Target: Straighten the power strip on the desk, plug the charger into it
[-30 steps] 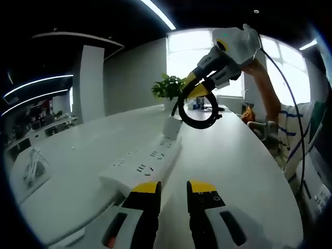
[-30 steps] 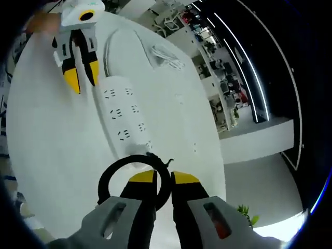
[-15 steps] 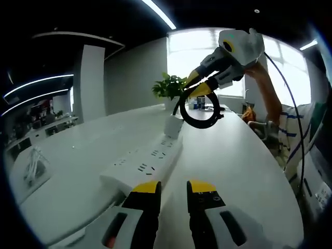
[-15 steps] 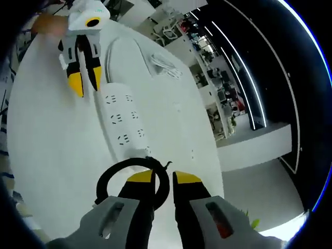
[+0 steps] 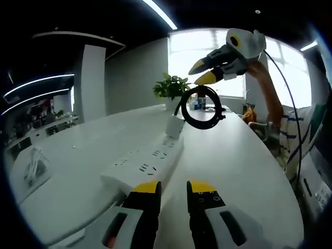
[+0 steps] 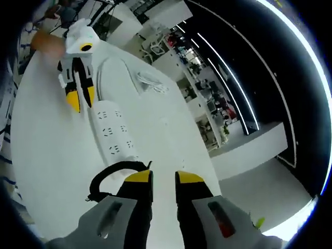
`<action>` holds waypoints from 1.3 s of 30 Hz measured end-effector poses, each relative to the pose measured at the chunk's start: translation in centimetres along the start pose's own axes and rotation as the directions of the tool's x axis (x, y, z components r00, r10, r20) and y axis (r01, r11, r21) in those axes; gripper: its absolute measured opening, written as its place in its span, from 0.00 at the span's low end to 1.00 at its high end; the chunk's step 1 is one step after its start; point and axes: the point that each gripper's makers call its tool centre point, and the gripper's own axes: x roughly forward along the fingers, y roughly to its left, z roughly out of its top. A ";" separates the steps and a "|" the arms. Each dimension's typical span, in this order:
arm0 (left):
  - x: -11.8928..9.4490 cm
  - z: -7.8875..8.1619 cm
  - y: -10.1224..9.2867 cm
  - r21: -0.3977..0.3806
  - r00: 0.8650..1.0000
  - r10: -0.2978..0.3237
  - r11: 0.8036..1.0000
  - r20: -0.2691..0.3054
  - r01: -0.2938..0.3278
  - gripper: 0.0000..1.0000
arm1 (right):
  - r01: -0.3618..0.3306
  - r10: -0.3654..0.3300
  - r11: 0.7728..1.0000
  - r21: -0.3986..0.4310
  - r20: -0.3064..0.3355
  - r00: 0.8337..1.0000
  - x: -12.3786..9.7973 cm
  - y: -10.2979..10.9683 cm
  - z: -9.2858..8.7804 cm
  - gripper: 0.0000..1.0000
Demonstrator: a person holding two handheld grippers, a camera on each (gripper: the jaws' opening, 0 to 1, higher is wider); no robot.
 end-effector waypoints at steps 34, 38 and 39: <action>-0.3 0.3 0.3 0.008 1.000 0.011 1.000 0.006 -0.011 0.19 | -0.415 0.400 0.905 0.092 0.146 0.905 6.5 6.8 -3.9 0.21; -0.3 0.3 0.3 0.009 1.000 0.012 1.000 0.005 -0.012 0.19 | -0.432 0.420 0.899 0.066 0.143 0.896 6.7 7.4 -3.5 0.21; -0.3 0.3 0.3 0.009 1.000 0.012 1.000 0.005 -0.012 0.19 | -0.434 0.423 0.899 0.059 0.141 0.895 6.8 7.5 -3.3 0.21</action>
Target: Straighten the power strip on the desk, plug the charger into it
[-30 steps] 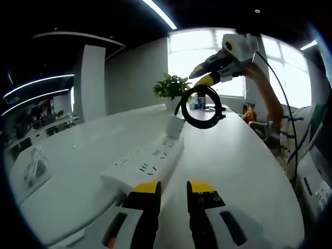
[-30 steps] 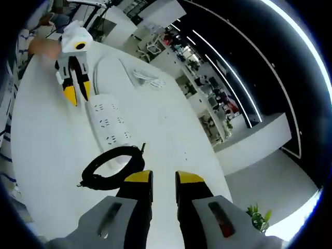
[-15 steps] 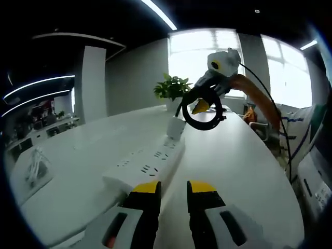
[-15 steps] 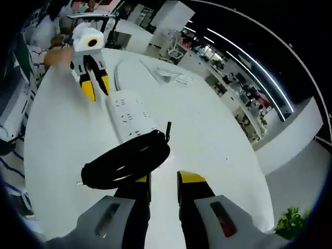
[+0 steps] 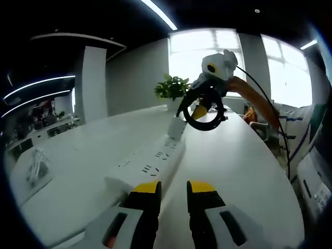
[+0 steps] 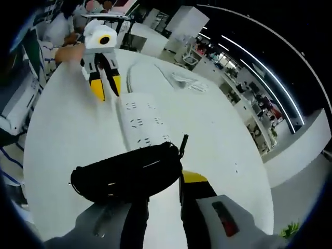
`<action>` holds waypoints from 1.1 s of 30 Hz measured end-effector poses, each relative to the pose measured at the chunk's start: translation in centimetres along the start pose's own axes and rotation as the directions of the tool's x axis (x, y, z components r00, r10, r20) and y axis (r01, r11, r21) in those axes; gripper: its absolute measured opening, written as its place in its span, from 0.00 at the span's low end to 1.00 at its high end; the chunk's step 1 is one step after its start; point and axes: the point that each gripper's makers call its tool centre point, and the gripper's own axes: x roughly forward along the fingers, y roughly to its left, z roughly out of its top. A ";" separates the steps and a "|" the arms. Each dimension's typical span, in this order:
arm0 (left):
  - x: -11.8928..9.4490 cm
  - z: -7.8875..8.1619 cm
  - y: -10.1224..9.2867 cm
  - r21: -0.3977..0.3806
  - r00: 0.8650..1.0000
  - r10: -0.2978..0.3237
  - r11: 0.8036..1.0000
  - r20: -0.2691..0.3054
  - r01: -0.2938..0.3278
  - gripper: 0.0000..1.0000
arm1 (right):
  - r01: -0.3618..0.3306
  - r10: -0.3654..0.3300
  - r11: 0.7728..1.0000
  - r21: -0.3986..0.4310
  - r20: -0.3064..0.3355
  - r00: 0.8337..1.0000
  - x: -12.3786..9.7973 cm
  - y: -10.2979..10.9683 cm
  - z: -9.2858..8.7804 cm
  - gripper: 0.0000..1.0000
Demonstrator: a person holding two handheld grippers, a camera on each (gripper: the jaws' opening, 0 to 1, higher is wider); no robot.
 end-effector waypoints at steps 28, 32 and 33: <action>-0.1 0.0 -0.2 0.003 1.000 -0.007 1.000 0.001 0.007 0.19 | -0.100 0.086 0.967 -0.234 -0.066 0.994 2.5 0.9 1.0 0.25; -0.1 -0.1 -0.3 0.002 1.000 -0.009 1.000 0.000 0.009 0.19 | -0.111 0.096 0.955 -0.275 -0.066 0.993 2.7 1.1 1.1 0.25; 0.0 -0.1 -0.3 0.001 1.000 -0.009 1.000 -0.001 0.009 0.19 | -0.113 0.099 0.952 -0.283 -0.064 0.993 2.7 1.1 1.1 0.25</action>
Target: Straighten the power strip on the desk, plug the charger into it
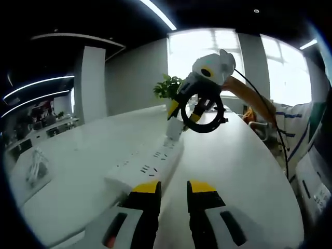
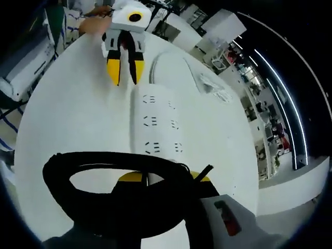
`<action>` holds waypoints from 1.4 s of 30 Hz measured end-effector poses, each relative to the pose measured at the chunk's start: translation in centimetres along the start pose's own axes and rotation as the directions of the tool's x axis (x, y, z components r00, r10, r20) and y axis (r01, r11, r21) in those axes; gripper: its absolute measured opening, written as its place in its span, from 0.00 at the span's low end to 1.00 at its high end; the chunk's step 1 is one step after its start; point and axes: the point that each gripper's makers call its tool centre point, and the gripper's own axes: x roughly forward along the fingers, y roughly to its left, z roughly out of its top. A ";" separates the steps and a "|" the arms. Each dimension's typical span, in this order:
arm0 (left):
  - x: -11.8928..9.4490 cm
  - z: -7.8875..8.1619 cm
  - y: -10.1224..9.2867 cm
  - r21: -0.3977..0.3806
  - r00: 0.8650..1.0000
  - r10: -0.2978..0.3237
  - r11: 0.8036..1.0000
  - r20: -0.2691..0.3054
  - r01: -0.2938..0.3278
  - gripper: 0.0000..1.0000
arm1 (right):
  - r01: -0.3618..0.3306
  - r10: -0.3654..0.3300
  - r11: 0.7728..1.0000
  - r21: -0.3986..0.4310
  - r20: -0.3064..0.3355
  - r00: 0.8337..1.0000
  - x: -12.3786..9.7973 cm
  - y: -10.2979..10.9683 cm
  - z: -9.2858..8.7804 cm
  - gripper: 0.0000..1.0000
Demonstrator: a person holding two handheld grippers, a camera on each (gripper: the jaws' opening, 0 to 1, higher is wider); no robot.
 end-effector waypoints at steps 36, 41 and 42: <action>-0.2 -0.7 0.1 -0.010 1.000 0.003 1.000 -0.013 -0.003 0.19 | -0.305 0.324 0.945 0.116 -0.216 0.921 1.0 -0.3 -0.3 0.24; -0.3 -0.6 0.1 -0.017 1.000 0.002 1.000 -0.009 -0.003 0.19 | -0.307 0.328 0.942 0.134 -0.178 0.928 0.7 -0.1 -0.7 0.23; -0.3 -0.6 0.2 -0.016 1.000 0.004 1.000 -0.011 -0.005 0.19 | -0.309 0.328 0.941 0.137 -0.157 0.932 0.7 -0.1 -0.6 0.23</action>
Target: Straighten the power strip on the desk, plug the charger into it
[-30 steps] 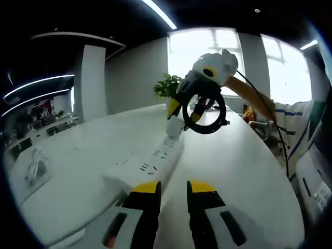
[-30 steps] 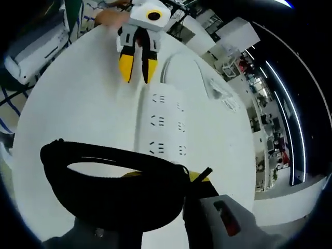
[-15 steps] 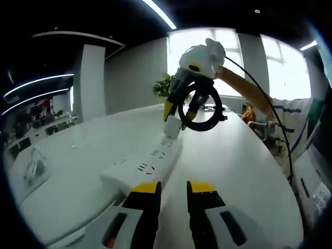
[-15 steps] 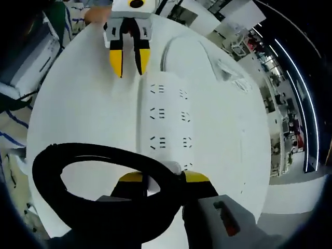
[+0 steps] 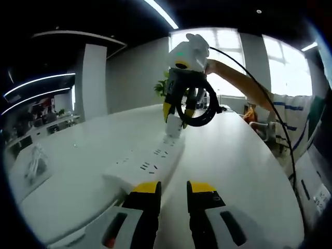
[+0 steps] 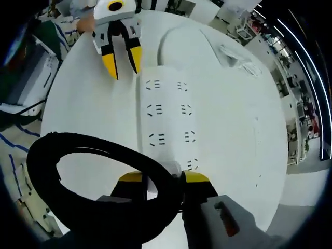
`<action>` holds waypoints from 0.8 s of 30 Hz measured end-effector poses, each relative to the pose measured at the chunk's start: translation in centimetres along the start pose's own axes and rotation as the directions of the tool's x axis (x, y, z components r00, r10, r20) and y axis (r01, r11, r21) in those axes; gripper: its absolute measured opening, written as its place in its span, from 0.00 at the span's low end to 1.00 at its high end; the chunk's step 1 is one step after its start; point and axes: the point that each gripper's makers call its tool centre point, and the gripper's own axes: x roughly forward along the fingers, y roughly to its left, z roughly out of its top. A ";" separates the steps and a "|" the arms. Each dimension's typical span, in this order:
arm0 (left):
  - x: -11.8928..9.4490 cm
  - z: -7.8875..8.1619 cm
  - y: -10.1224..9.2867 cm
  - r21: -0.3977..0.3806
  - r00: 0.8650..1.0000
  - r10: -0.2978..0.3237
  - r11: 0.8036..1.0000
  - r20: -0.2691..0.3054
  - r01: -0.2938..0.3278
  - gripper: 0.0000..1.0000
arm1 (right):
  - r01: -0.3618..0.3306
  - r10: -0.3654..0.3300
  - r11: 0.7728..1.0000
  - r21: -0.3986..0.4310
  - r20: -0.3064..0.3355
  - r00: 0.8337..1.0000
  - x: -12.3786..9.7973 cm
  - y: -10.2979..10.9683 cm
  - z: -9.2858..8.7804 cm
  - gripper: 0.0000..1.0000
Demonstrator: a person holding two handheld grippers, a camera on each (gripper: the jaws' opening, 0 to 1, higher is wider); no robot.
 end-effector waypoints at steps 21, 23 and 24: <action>0.2 0.1 0.1 0.001 1.000 0.006 1.000 0.002 -0.006 0.19 | -0.051 0.050 0.999 -0.021 -0.012 0.999 -0.2 0.5 0.2 0.24; 0.3 0.1 0.1 -0.002 1.000 0.007 1.000 0.003 -0.007 0.19 | -0.060 0.059 0.998 -0.017 -0.062 0.996 -0.2 0.6 0.2 0.24; 0.3 0.0 0.2 -0.002 1.000 0.007 1.000 0.002 -0.007 0.19 | -0.062 0.060 0.998 -0.021 -0.089 0.994 -0.2 0.6 0.2 0.24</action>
